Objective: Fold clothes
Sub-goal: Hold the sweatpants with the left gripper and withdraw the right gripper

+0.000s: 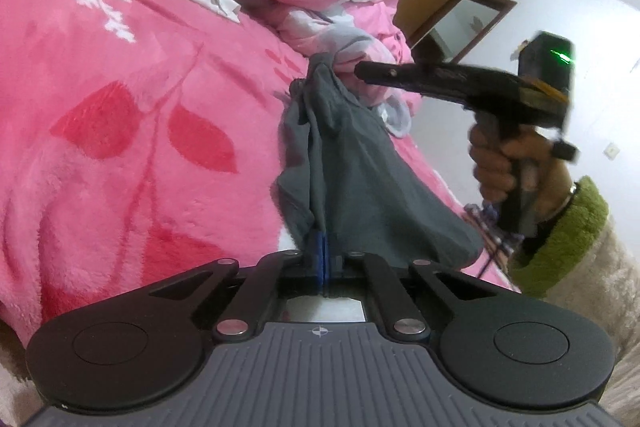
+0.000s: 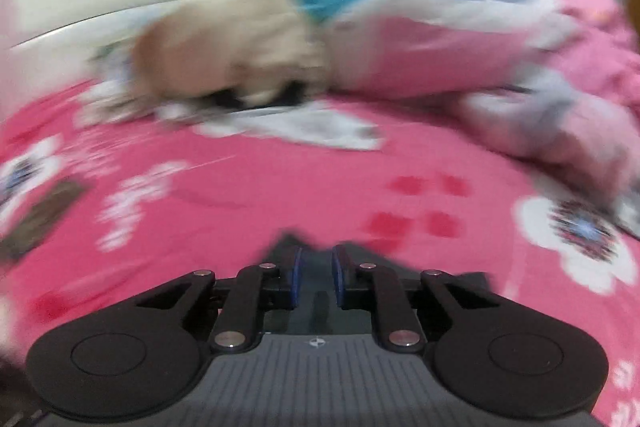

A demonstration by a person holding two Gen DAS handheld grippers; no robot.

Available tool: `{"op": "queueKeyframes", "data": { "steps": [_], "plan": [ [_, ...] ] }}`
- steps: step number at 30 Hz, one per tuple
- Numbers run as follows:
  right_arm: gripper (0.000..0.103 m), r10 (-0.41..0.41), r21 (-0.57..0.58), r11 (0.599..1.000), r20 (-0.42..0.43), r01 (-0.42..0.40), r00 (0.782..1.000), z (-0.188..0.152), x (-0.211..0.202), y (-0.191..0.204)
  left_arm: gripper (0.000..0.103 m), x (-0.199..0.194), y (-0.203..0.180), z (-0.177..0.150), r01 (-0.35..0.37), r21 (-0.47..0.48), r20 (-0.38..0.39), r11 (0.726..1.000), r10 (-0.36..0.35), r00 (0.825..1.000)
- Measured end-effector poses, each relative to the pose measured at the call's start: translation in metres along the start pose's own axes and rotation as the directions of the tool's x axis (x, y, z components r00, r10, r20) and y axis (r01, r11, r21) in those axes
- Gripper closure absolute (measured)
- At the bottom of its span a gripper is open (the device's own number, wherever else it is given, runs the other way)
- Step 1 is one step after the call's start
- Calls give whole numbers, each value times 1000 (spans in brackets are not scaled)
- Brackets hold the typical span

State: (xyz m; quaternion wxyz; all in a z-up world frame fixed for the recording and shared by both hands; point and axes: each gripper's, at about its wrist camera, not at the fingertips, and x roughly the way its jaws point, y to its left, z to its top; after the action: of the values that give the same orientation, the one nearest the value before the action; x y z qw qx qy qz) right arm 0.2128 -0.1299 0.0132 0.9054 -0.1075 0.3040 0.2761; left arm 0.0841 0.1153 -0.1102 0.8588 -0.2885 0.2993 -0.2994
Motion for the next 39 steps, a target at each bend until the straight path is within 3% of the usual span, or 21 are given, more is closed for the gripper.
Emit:
{"op": "queueKeyframes", "data": {
  "steps": [1, 4, 7, 10, 11, 13, 17, 18, 20, 21, 24, 26, 31, 35, 39],
  "plan": [
    [85, 58, -41, 997, -22, -59, 998, -1, -1, 7, 100, -1, 0, 0, -1, 5, 3, 1000, 1, 1000],
    [84, 134, -146, 977, -136, -154, 982, -6, 15, 27, 100, -2, -1, -1, -5, 23, 14, 1000, 5, 1000],
    [84, 23, -129, 991, -165, -44, 986, -2, 35, 21, 100, -5, -3, -3, -11, 45, 20, 999, 10, 1000],
    [83, 34, 77, 997, -99, -26, 994, 11, 29, -2, 100, -7, -3, -4, -13, 49, 26, 999, 12, 1000],
    [77, 35, 114, 993, -84, -26, 996, 15, 26, -4, 100, -7, -3, -3, -11, 46, 26, 999, 10, 1000],
    [55, 0, 99, 995, -87, 9, 996, 22, 25, 5, 100, -6, -3, -3, -10, 42, 25, 999, 9, 1000],
    [47, -87, -34, 996, -111, 84, 990, 26, 39, 33, 100, -7, -4, -4, -16, 49, 31, 999, 15, 999],
    [49, -123, -67, 991, -118, 116, 985, 25, 47, 38, 100, -7, -5, -5, -19, 53, 33, 998, 17, 999],
    [73, -151, -58, 988, -118, 145, 982, 27, 57, 33, 100, -8, -6, -6, -24, 62, 37, 998, 22, 999],
    [101, -144, -24, 989, -108, 143, 984, 27, 57, 28, 100, -8, -6, -7, -25, 61, 38, 998, 22, 999],
    [100, -127, 77, 988, -79, 133, 989, 27, 56, 15, 100, -10, -5, -7, -24, 56, 40, 998, 22, 999],
    [100, -90, 131, 987, -3, 89, 996, 28, 44, 10, 100, -10, -5, -7, -24, 53, 39, 998, 22, 999],
    [100, -55, 205, 978, 51, 44, 997, 24, 47, -2, 100, -9, -4, -6, -24, 49, 38, 999, 22, 999],
    [100, -59, 254, 966, 38, 48, 998, 15, 76, -14, 100, -9, -5, -7, -32, 57, 39, 998, 30, 999],
    [98, -76, 311, 946, -71, 94, 995, 2, 112, -32, 100, -8, -5, -7, -34, 61, 37, 998, 32, 999]
  ]
}}
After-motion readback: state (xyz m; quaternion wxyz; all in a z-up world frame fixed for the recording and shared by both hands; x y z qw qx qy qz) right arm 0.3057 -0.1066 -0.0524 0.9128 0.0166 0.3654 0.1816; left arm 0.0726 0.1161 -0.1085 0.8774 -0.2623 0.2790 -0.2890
